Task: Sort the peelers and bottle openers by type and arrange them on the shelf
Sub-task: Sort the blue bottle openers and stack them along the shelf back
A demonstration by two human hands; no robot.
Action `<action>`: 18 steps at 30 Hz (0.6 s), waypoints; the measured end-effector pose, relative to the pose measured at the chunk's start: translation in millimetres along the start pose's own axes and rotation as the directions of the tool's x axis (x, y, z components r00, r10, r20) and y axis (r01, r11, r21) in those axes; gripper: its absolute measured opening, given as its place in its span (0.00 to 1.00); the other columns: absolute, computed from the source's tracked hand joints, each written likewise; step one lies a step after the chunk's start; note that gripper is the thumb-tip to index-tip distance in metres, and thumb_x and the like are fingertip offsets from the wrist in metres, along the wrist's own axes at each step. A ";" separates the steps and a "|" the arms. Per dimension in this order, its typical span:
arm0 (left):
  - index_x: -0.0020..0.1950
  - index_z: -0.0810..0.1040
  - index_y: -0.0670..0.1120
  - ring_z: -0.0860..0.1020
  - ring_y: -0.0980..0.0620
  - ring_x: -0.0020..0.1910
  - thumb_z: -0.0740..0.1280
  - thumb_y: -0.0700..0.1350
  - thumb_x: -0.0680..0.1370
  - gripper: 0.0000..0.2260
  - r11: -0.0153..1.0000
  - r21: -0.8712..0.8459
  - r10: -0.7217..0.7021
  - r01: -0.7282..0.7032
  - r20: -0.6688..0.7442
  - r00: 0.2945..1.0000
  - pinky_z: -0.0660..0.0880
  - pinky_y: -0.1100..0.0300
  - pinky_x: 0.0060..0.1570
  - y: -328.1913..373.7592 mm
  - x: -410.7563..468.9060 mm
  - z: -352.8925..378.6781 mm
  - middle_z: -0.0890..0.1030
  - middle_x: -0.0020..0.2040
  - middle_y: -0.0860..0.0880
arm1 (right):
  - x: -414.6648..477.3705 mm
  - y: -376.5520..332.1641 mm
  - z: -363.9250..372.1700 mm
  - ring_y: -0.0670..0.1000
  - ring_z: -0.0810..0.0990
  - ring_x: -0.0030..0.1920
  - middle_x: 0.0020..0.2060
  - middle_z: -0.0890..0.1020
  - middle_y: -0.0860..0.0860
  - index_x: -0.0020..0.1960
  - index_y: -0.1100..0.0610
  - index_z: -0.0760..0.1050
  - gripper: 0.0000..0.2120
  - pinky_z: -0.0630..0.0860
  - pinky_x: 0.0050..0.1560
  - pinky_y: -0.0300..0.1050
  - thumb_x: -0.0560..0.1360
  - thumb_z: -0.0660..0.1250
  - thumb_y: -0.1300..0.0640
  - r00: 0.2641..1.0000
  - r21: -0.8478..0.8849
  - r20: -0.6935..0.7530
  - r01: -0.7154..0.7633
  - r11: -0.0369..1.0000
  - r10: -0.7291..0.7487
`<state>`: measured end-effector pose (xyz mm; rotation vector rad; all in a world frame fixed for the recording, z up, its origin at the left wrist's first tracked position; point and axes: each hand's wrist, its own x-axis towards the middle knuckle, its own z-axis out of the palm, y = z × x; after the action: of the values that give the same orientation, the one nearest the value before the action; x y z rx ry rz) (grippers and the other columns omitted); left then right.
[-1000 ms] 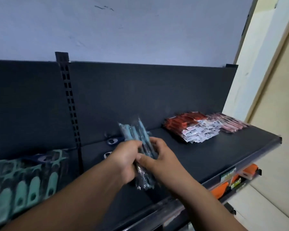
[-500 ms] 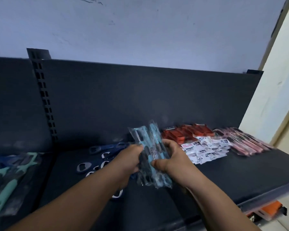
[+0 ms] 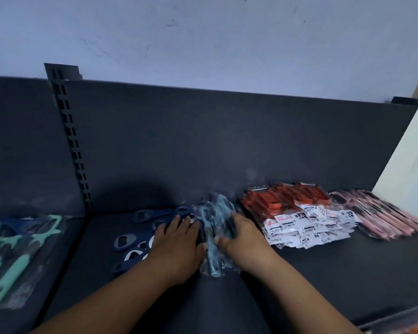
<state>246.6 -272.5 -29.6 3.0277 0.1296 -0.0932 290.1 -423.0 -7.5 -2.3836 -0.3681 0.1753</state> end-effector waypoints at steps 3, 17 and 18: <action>0.79 0.47 0.51 0.42 0.48 0.78 0.45 0.57 0.82 0.26 0.999 0.045 -0.026 0.030 -0.078 0.997 0.43 0.47 0.74 -9.0 4.2 0.4 0.46 0.79 0.49 | -4.8 -7.6 7.6 0.58 0.46 0.77 0.78 0.47 0.50 0.78 0.48 0.49 0.34 0.52 0.75 0.58 0.78 0.60 0.42 0.995 -0.270 0.068 -0.050 0.961 0.071; 0.77 0.47 0.60 0.44 0.41 0.77 0.45 0.64 0.79 0.27 0.987 -0.025 -0.153 0.156 0.094 0.984 0.46 0.40 0.73 -46.2 18.4 -4.7 0.44 0.79 0.50 | 0.0 -12.1 23.8 0.58 0.34 0.76 0.78 0.40 0.49 0.78 0.45 0.47 0.30 0.47 0.75 0.59 0.79 0.47 0.37 0.988 -0.601 0.157 0.092 0.794 0.005; 0.77 0.47 0.60 0.44 0.41 0.77 0.45 0.64 0.79 0.27 0.985 -0.025 -0.167 0.170 0.096 0.981 0.46 0.40 0.73 -47.7 16.5 -5.4 0.44 0.79 0.50 | 0.3 -12.4 24.5 0.58 0.35 0.76 0.78 0.40 0.50 0.78 0.45 0.47 0.30 0.47 0.75 0.58 0.79 0.46 0.37 0.987 -0.602 0.158 0.093 0.793 0.004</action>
<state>259.1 -223.3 -30.4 2.9670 0.3755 -0.2438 282.2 -398.5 -17.4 -3.0083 -0.6309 0.2463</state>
